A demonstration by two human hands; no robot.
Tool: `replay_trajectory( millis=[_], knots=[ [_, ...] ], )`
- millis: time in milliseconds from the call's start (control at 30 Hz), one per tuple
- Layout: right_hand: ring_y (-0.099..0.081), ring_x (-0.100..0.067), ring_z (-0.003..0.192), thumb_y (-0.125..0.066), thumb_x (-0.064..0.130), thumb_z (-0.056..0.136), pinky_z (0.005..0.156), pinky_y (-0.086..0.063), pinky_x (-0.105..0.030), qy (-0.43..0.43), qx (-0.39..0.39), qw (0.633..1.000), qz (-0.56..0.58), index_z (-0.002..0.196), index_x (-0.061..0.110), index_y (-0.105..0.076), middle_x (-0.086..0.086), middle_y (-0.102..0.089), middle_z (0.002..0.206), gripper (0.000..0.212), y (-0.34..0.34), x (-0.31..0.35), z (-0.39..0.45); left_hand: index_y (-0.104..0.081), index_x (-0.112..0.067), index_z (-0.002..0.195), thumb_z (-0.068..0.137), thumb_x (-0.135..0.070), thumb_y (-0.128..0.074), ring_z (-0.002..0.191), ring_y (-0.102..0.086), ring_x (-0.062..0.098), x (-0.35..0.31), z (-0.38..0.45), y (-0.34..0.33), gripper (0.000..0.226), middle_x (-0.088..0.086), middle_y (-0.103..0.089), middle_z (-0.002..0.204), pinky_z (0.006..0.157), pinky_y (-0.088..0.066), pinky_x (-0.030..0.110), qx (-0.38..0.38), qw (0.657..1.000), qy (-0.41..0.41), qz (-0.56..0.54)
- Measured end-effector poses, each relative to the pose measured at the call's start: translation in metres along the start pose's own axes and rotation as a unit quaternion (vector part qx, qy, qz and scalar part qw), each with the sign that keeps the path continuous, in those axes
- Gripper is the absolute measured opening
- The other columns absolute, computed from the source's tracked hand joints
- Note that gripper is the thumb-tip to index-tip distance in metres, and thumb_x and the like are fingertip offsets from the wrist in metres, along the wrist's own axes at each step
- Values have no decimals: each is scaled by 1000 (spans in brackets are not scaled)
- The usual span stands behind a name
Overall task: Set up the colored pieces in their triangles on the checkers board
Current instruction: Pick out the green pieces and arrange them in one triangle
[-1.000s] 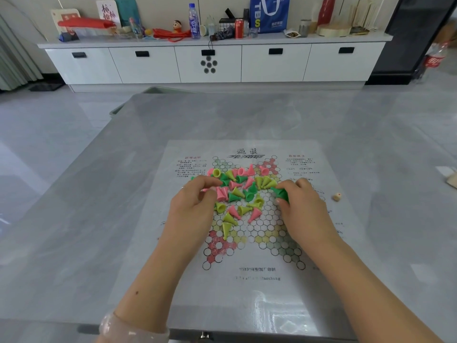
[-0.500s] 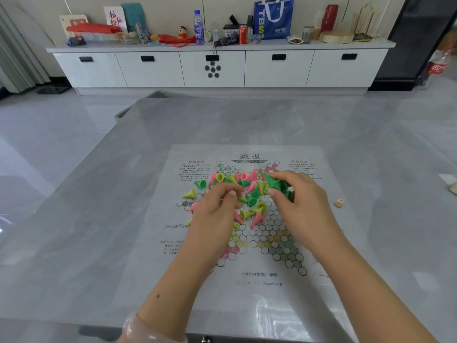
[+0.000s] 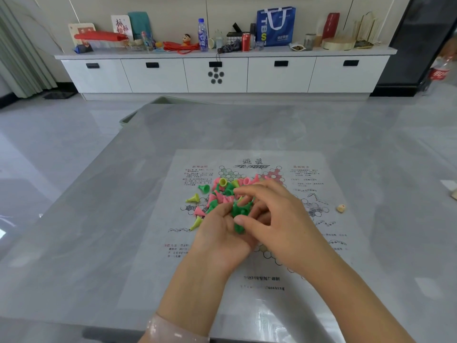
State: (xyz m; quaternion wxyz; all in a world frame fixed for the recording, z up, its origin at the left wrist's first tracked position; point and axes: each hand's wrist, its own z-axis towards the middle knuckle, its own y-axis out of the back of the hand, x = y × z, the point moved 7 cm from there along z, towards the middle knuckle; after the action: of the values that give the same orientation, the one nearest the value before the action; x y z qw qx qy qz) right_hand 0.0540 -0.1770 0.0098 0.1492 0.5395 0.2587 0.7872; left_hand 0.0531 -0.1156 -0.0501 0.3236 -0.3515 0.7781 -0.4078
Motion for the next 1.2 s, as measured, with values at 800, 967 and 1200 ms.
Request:
replay_trajectory(
  millis=[800, 967, 1200],
  knots=[
    [-58, 3, 73, -60, 19, 84, 61, -47, -8, -19, -145, 988, 54, 82, 28, -62, 14, -63, 78, 9, 52, -4, -9, -58, 5, 97, 81, 1, -48, 72, -63, 23, -23, -7, 10, 19, 19, -64, 74, 68, -59, 33, -42, 995, -87, 25],
    [-61, 1, 70, -59, 14, 85, 65, -49, -11, -84, -131, 987, 26, 77, 34, -57, 12, -65, 77, 22, 67, -37, -36, -55, 6, 105, 89, -3, -49, 71, -70, 31, -40, -22, 22, 19, 26, -65, 93, 55, -58, 32, -71, 988, -131, -44],
    [-60, 6, 74, -63, 6, 82, 68, -44, -3, -165, -62, 984, -16, 74, 38, -58, 15, -66, 76, 33, 71, -80, -82, -56, 8, 107, 92, -7, -42, 86, -68, 30, -45, -34, 26, 25, 22, -64, 106, 61, -59, 34, -68, 987, -143, -1]
  ],
)
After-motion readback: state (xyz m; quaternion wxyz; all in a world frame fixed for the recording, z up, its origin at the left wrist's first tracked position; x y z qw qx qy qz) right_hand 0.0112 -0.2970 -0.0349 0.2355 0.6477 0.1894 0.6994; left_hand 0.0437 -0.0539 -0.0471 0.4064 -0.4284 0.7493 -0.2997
